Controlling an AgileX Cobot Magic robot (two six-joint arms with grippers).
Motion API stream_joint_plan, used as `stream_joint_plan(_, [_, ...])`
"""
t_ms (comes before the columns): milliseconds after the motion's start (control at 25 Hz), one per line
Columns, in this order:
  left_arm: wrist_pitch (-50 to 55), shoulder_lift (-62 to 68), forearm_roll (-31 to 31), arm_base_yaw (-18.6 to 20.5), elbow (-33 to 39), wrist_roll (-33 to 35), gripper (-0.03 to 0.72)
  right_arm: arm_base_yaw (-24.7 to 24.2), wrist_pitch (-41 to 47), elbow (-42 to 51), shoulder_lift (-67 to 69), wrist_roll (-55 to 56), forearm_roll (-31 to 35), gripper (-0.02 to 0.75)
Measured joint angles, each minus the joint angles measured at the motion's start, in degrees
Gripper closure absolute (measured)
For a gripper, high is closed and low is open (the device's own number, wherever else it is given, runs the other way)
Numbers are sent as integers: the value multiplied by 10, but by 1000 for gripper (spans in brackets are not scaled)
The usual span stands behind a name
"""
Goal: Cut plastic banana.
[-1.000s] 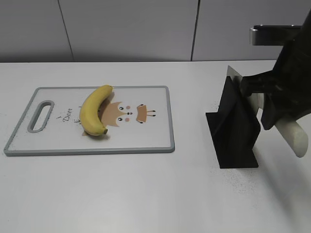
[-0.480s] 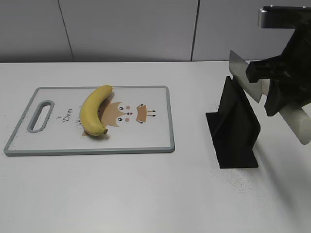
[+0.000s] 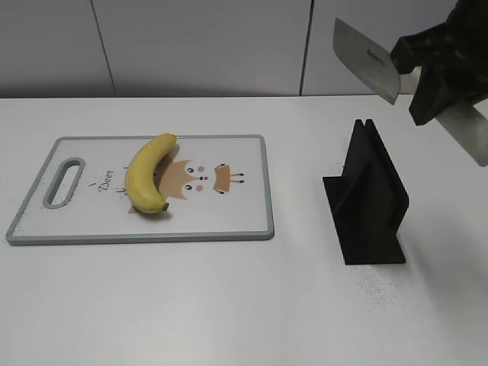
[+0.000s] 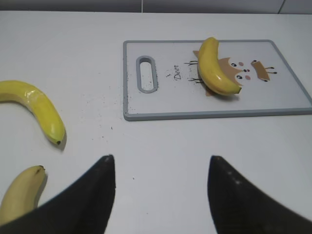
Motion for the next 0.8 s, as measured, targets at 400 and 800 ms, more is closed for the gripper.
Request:
stream_joint_plan(400, [-8, 148, -14, 0, -85, 70, 122, 0, 17, -66, 2, -223, 0, 575])
stream_joint_plan(800, [-50, 366, -39, 0, -235, 211, 126, 0, 40, -181, 108, -389, 39, 575])
